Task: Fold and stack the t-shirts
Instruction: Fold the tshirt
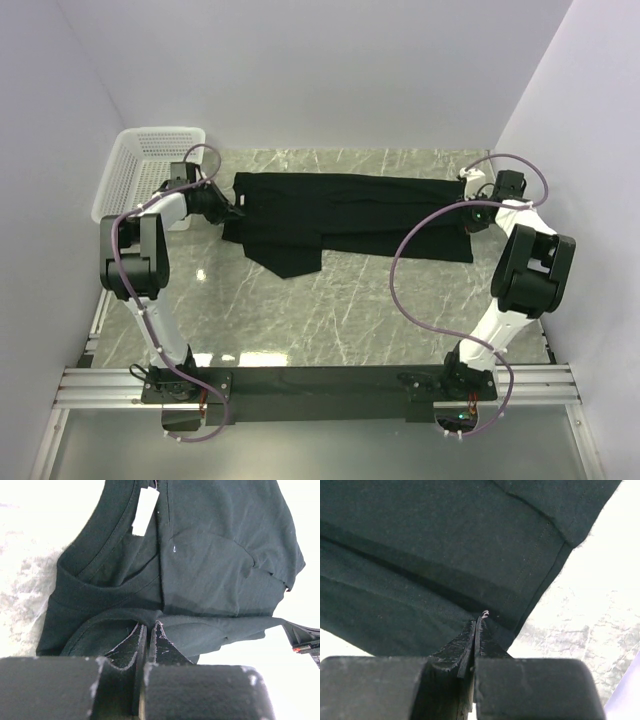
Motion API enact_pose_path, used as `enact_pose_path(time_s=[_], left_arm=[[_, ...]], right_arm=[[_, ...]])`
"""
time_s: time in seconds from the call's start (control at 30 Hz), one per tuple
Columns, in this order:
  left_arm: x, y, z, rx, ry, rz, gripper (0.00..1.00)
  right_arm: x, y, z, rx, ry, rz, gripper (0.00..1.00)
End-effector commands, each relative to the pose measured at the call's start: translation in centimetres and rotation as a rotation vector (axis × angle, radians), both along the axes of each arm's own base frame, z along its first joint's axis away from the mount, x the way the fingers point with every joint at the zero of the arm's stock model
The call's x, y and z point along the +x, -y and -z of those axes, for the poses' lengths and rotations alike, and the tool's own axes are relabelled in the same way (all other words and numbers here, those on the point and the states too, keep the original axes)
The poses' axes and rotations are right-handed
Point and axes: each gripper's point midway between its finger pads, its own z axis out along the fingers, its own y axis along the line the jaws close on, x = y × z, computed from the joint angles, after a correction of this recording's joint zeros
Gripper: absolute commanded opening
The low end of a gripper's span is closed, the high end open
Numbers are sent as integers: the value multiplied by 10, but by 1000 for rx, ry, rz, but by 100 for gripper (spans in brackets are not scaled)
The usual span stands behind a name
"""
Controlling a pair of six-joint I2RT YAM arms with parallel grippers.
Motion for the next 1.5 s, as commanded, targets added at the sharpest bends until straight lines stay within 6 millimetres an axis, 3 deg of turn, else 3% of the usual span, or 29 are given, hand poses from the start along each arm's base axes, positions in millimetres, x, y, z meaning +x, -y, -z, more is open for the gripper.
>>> enact_pose_path(time_s=[0.0,0.63,1.0,1.27,1.4,1.47], left_arm=[[20,-9,-10,19,53,-36,1],[38,-2,-10,-25,84,-51,1],[44,1,-10,-38,93,-49,1],[51,3,-10,-44,98,-51,1],[54,4,-8,-39,91,-52,7],[55,6,-9,-38,92,-50,19]], right_arm=[[20,7,-13,-41,45,26,0],[32,11,0,-59,25,100,0],[22,16,2,-101,10,104,0],[28,18,1,-92,16,136,0],[32,18,1,-87,19,147,3],[34,16,0,-81,20,149,13]])
